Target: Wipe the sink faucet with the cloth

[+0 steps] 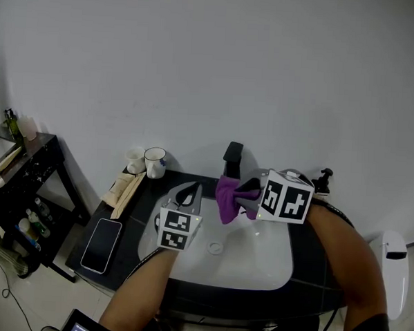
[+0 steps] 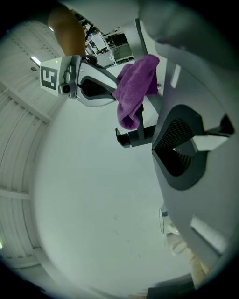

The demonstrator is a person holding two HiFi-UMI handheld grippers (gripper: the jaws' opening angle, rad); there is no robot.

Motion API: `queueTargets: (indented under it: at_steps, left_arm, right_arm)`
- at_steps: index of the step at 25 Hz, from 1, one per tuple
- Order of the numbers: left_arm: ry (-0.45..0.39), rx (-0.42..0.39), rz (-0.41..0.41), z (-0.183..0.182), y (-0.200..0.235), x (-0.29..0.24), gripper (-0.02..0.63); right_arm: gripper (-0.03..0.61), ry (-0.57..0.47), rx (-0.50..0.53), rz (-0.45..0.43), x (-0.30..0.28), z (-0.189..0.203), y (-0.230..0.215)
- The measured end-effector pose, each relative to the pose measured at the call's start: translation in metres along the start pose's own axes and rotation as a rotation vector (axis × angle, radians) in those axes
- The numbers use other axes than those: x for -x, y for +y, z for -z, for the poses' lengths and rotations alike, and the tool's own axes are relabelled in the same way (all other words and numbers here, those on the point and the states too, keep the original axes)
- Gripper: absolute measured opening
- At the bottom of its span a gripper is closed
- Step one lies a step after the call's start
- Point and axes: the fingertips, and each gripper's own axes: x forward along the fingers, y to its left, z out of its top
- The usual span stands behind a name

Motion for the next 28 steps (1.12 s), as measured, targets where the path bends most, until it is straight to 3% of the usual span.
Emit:
queueTargets:
  at_steps: [4,9,20,25,28]
  left_arm:
    - [0.002,0.0,-0.003,0.0,0.002,0.001,0.017]
    - [0.0,0.001,0.008,0.002,0.001,0.0,0.017]
    - [-0.017,0.027,0.007,-0.001,0.003,-0.001,0.017]
    - [-0.032,-0.002,0.034,-0.002,-0.007,-0.006,0.017]
    - [-0.04,0.013,0.043,-0.004,-0.008,-0.008,0.017]
  right_arm:
    - [0.034,-0.005,0.002,0.047,0.019,0.007,0.0]
    - [0.035,0.03,-0.094,0.126,0.039,0.041,-0.027]
    - [0.035,0.028,-0.319,0.384,0.014,0.087,-0.131]
    - [0.035,0.043,-0.34,0.358,-0.018,0.086,-0.142]
    - [0.035,-0.009,-0.395,0.3,-0.035,0.084,-0.136]
